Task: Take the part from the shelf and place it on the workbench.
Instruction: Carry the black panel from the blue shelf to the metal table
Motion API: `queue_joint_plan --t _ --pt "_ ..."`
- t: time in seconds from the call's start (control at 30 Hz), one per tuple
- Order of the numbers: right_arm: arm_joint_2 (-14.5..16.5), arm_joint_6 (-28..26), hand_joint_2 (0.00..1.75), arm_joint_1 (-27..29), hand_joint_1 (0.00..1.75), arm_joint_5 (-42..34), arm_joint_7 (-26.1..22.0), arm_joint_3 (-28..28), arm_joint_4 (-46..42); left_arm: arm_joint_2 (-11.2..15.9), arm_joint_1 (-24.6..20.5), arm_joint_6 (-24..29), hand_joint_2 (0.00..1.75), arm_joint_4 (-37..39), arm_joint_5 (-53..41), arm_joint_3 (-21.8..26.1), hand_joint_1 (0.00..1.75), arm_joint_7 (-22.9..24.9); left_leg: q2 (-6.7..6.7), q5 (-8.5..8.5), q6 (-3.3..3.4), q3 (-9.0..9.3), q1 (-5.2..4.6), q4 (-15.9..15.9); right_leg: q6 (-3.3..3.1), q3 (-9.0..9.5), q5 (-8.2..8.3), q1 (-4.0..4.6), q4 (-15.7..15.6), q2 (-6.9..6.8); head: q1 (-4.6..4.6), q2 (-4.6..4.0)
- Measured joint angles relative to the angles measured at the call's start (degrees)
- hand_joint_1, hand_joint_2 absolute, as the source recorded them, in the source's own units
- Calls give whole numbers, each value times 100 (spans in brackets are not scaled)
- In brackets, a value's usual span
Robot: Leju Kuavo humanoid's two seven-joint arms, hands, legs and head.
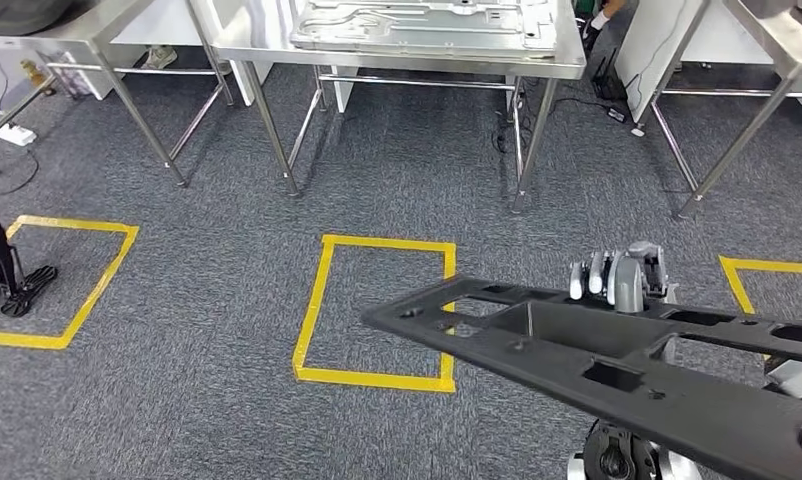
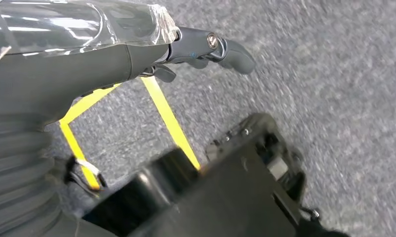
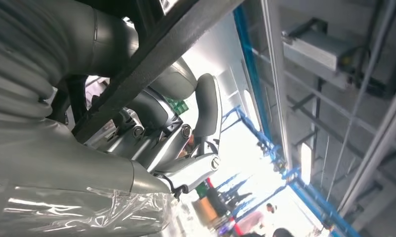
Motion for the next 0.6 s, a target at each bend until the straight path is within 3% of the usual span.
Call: queue_joint_plan --t 0.1,0.13,0.17,0.2,0.27,0.3,0.37,0.47,0.53,0.6 --pt "-61 -59 175 -61 175 62 43 18 -33 21 6 -4 175 1 3 1 0 -14 -38 -49 39 122 7 -12 35 -574 -433 6 987 51 19 0" --pt "-76 -72 175 -64 175 77 53 26 -37 22 15 -5 175 1 2 1 0 -17 -52 -82 38 158 7 -11 56 -764 -483 4 1238 57 22 0" --pt "-90 -82 175 -65 175 97 67 35 -38 22 25 -6 175 1 2 1 0 -21 -69 -123 30 205 11 -9 76 -864 -422 -1 1293 60 22 0" --pt "-102 -88 175 -64 175 122 85 45 -40 22 35 -9 175 1 2 1 0 -25 -84 -171 13 266 19 -8 92 -853 -252 -9 1127 60 22 0" --pt "-116 -92 175 -65 175 165 123 68 -40 23 38 -15 175 1 2 1 0 -33 -112 -289 -40 404 35 0 116 -614 250 -27 380 63 25 0" --pt "-118 -93 175 -69 175 185 140 84 -38 25 32 -18 175 1 2 1 0 -35 -121 -347 -74 453 34 14 102 -502 373 -27 49 62 26 0" --pt "-120 -93 175 -75 175 211 169 128 -33 27 23 -18 175 1 2 1 0 -39 -124 -440 -153 491 21 35 17 -408 440 -10 -240 64 27 0" --pt "-121 -87 175 -88 175 246 184 203 -32 31 9 1 175 1 -6 1 0 -48 -110 -476 -232 474 20 165 -116 -356 398 -14 -256 57 24 0" --pt "-110 -78 175 -95 175 253 174 259 -32 32 -14 22 175 1 -10 1 0 -50 -92 -552 -295 164 47 708 -170 -288 359 -38 -268 46 10 0" --pt "-102 -64 175 -94 175 237 162 312 -25 31 -24 49 175 1 -12 1 0 -45 -81 -794 -368 -363 82 1495 -199 -241 300 -39 -270 41 -2 0"
